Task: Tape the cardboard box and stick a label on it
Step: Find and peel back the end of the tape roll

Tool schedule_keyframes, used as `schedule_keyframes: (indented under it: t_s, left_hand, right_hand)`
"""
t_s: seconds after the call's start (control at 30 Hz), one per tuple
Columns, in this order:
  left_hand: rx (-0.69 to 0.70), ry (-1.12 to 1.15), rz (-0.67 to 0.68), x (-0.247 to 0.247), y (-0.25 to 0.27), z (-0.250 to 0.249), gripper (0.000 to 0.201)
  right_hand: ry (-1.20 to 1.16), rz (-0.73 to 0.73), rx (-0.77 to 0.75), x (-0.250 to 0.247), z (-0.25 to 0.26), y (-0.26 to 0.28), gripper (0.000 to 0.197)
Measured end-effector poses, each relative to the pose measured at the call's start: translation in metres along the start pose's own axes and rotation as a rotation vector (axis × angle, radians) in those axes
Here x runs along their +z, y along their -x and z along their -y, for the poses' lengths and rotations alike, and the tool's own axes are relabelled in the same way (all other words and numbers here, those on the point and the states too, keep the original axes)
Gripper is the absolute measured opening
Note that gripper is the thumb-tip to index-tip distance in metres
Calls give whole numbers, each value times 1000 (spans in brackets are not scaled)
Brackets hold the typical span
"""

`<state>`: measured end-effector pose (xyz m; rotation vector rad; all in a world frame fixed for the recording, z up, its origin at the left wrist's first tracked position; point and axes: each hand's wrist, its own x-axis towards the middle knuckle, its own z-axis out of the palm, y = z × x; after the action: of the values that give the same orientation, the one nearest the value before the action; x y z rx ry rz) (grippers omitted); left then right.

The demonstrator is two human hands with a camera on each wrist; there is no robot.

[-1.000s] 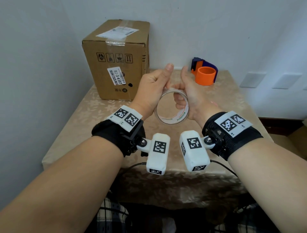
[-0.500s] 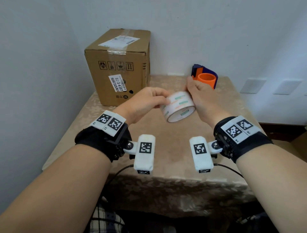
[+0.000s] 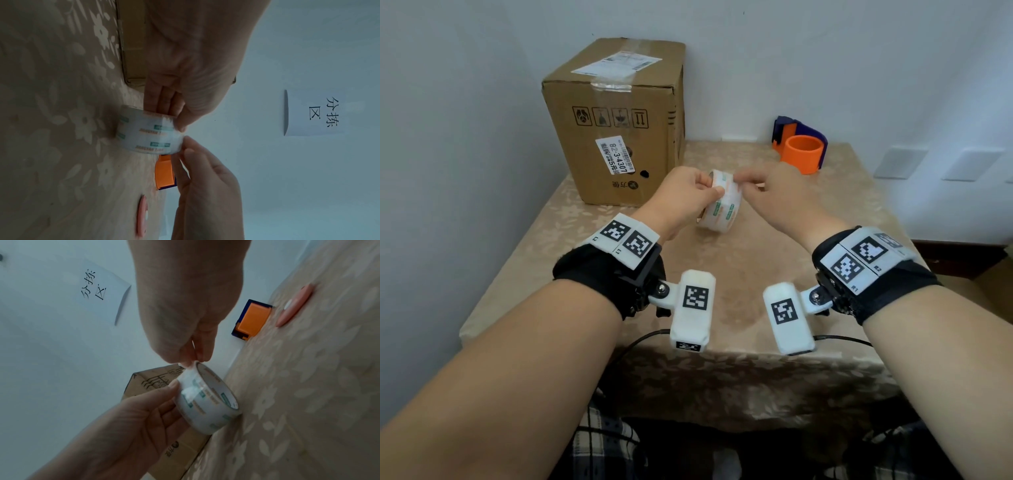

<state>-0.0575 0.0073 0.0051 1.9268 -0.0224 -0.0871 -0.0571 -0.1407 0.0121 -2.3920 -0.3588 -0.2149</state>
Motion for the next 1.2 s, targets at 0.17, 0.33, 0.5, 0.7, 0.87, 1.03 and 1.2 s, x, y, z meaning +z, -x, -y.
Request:
schedule_keyframes:
  t_s: [0.17,0.33,0.5,0.7,0.87,1.03,1.2]
  left_hand:
    - [-13,-9,3,-1,2,-1,15]
    - [-16,-22,11,-1,4,-1,15]
    - [6,-68,37,2,8,-4,16]
    - [33,-157,20,3,8,-7,12]
    - [49,-180,-3,4,6,-7,9]
    - [43,-147,-9,5,7,-6,17]
    - [47,-161,-4,6,7,-5,9]
  right_hand:
    - [62,-58,25,1,-6,-7,22]
    - [52,-87,45,1,-6,-9,17]
    - [48,-43,101,-4,-3,-8,15]
    - [174,128,127,1,-6,-10,30]
    - [35,17,95,-1,-12,-10,9]
    - [-161,-41,114,-3,-8,-3,40]
    - [-97,-70,85,3,-7,-6,22]
